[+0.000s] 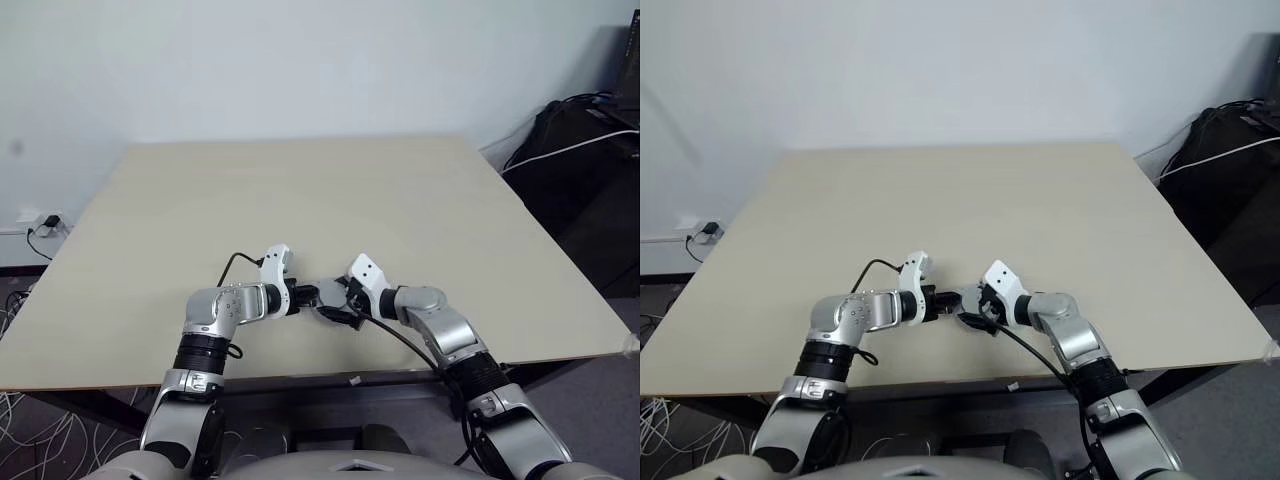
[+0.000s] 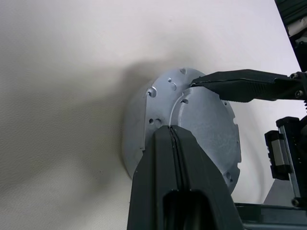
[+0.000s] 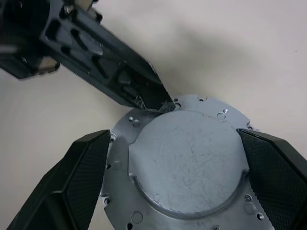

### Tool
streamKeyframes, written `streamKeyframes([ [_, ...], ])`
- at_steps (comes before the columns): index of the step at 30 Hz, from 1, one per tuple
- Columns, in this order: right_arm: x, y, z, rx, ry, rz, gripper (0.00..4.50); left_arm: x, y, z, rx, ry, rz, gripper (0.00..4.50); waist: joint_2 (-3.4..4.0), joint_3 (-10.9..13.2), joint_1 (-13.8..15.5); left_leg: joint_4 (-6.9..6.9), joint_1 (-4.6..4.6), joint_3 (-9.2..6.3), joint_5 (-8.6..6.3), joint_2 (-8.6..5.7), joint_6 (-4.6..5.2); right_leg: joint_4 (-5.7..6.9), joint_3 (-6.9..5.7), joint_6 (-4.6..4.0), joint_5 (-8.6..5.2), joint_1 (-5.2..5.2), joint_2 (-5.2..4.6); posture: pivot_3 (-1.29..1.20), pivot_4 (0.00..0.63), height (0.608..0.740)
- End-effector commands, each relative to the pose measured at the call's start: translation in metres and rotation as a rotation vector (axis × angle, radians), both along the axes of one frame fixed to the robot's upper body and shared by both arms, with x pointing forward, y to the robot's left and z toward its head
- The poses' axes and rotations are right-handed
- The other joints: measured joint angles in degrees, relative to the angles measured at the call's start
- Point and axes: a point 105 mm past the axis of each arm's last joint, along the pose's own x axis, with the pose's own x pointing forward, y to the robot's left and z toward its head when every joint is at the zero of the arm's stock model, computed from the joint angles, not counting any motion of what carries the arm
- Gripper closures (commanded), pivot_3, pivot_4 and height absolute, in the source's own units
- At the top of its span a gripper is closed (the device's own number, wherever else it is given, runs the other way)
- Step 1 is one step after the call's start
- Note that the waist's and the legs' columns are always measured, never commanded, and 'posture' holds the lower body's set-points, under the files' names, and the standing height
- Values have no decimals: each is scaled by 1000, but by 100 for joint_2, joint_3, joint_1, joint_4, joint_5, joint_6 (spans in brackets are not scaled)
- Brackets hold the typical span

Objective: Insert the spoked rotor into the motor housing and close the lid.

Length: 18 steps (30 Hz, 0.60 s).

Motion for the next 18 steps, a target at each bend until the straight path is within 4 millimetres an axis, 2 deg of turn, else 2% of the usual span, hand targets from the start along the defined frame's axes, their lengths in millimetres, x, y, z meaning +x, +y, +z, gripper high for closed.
streamKeyframes([
  [1,8,-6,33,40,-109,2,30,-11,-5,-10,27,50,-39,4500,0,0,-1,0,-1,0,0,0,0,0,0,0,0,0,0,0,0,740],
  [6,19,-34,52,43,-171,-113,30,-12,-7,-11,18,51,-49,4500,-3,2,12,4,-1,0,-13,-1,19,0,-2,2,1,3,-2,0,0,740],
  [11,23,-58,55,200,-20,-366,30,-14,-9,-12,21,51,-63,4500,-3,2,36,5,-1,0,-13,2,20,1,-1,2,1,2,-1,0,0,740],
  [14,16,-62,50,235,134,-492,30,-14,-9,-12,19,48,-63,4500,-2,1,50,5,-2,0,-14,1,22,1,1,1,1,2,-2,0,0,740],
  [18,5,-52,56,390,342,-530,30,-15,-9,-12,20,48,-67,4500,-1,1,60,4,-5,0,-16,1,24,0,1,1,1,-1,-4,0,0,740],
])
